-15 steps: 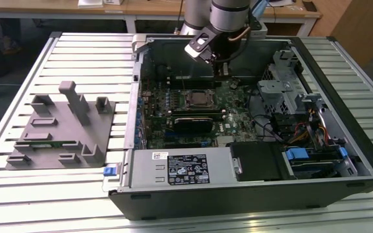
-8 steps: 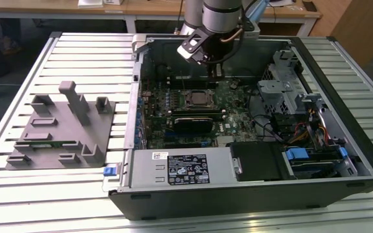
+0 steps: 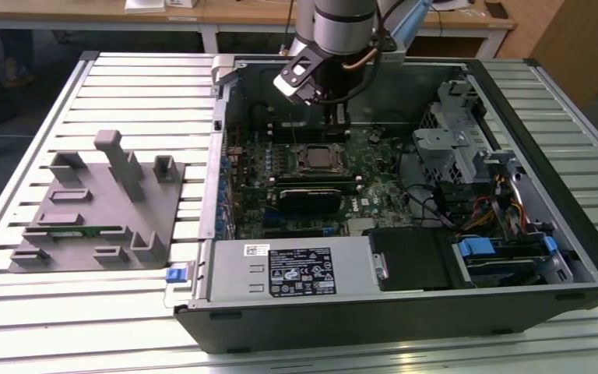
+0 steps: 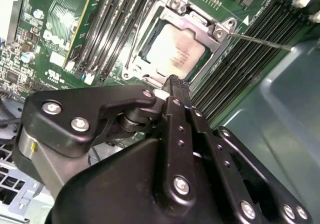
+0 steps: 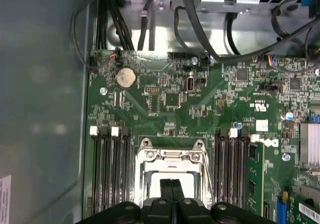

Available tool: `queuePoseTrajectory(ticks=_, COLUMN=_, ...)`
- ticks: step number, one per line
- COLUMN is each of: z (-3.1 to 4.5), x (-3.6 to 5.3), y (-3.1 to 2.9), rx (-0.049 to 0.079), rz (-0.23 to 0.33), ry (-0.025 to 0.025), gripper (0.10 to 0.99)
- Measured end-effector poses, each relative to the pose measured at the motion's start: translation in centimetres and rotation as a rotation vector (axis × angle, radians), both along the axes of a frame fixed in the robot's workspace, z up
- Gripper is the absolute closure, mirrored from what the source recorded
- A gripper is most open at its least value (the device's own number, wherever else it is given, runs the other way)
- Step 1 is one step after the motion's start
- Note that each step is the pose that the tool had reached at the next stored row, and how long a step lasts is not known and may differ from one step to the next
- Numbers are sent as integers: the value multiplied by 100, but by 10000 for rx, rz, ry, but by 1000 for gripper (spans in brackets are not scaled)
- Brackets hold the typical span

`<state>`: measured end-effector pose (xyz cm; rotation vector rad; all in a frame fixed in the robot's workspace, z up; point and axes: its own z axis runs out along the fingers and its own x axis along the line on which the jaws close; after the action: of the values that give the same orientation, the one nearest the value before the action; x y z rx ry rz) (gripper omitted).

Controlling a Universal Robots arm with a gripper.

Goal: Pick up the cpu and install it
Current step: 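Close the cpu cover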

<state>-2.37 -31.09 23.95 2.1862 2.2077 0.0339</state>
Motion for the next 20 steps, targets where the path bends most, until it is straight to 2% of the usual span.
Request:
queuePoseTrajectory(ticks=11, z=-5, x=-47, y=-8, rx=0, rz=2, ry=0, gripper=980)
queuePoseTrajectory(ticks=20, z=-22, x=-162, y=-36, rx=2, rz=8, ry=0, gripper=980)
